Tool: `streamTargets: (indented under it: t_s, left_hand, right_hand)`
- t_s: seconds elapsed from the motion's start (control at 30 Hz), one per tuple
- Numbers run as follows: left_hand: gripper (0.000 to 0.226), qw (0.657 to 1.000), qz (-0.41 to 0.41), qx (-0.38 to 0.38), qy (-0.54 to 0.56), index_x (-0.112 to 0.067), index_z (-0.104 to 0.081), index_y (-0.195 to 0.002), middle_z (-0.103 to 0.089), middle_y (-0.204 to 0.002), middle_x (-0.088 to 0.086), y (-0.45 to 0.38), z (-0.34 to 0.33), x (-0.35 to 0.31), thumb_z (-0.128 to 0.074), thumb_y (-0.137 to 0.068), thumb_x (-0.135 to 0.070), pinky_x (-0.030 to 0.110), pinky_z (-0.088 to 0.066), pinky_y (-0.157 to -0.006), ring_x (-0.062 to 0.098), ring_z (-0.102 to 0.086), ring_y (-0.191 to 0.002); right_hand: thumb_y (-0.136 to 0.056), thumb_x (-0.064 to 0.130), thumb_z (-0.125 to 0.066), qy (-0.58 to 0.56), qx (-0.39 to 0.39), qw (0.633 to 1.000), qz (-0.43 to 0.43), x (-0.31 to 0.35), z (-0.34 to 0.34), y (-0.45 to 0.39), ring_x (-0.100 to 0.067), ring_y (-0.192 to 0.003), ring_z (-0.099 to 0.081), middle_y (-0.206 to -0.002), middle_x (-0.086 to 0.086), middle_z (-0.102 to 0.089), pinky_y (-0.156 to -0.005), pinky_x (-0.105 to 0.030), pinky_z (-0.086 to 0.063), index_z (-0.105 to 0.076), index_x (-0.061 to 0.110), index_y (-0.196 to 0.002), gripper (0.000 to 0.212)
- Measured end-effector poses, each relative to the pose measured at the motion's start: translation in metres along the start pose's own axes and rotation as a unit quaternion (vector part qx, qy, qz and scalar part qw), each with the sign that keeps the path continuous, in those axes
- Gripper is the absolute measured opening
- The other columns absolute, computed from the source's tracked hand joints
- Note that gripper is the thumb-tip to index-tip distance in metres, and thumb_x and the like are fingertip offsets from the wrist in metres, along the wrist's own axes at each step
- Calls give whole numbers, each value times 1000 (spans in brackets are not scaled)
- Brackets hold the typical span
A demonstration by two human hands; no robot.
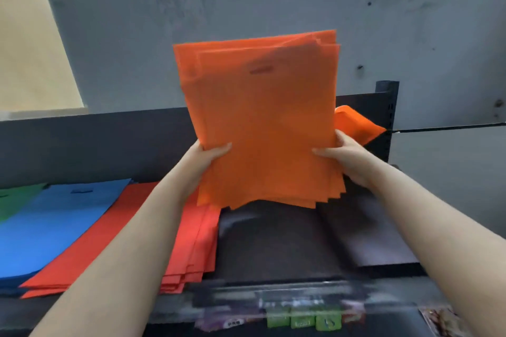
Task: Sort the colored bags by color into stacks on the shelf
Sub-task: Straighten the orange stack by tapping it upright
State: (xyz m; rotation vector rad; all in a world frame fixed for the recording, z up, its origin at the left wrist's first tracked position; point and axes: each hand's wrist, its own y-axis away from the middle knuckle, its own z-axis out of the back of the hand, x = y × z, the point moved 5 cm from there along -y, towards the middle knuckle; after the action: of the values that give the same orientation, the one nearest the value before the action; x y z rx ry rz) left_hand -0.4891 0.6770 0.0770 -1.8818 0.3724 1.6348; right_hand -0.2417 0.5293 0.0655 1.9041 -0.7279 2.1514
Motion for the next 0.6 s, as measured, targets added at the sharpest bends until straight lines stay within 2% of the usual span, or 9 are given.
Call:
streamTargets:
  t_s: [0.07, 0.17, 0.27, 0.33, 0.4, 0.47, 0.6]
  left_hand:
    - [32, 999, 18, -17, 36, -22, -61, -111, -74, -97, -2, 4, 11, 17, -70, -81, -17, 26, -56, -65, 15, -71, -88]
    - [34, 999, 19, -31, 31, -19, -65, -109, -74, -100, 1, 2, 15, 28, -74, -76, -19, 29, -55, -73, 18, -70, -92]
    - [35, 999, 16, -26, 27, -17, -68, -105, -73, -101, 5, 0, 15, 21, -76, -70, -18, 28, -55, -71, 20, -70, -91]
    - [41, 997, 31, -31, 65, -16, -67, -105, -73, -100, 7, -1, 19, 21, -76, -65, -21, 30, -56, -67, 21, -71, -87]
    - [40, 988, 71, -36, 134, -18, -67, -103, -74, -97, 7, 2, 23, 29, -74, -65, -28, 33, -57, -64, 22, -72, -83]
    - [40, 971, 120, -52, 199, -19, -68, -102, -74, -97, 8, 6, 24, 43, -73, -66, -35, 38, -55, -68, 23, -72, -83]
    - [51, 930, 159, -30, 330, -8, -74, -97, -72, -102, 15, 18, 6, 71, -77, -60, -42, 46, -48, -77, 29, -71, -88]
  right_hand:
    - [-62, 16, -83, -38, -6, 999, -11, -16, -1, 3, -25, -102, -66, -114, -5, -68, -88, -40, -52, -56, 21, -119, 62]
    - [-51, 19, -88, -56, -4, 998, 5, -20, -4, 3, -22, -94, -70, -105, -3, -73, -74, -33, -57, -63, 19, -114, 67]
    - [-48, 17, -88, -22, 15, 1000, 15, -3, -5, -1, -21, -91, -71, -103, -4, -73, -75, -34, -56, -67, 17, -106, 62]
    - [-57, 3, -83, 9, 37, 999, 17, 18, -8, -4, -22, -89, -71, -103, -8, -73, -80, -38, -56, -68, 16, -102, 50]
    - [-67, -9, -74, 62, 61, 996, 22, 51, -18, -10, -21, -86, -70, -103, -11, -72, -81, -39, -56, -68, 15, -99, 40]
    - [-72, -10, -71, 144, 108, 983, 33, 94, -41, -17, -21, -84, -70, -98, -8, -73, -79, -37, -57, -69, 15, -96, 34]
    - [-73, -4, -73, 304, 218, 926, 57, 164, -106, -16, -19, -73, -71, -83, -2, -74, -68, -37, -60, -69, 13, -93, 25]
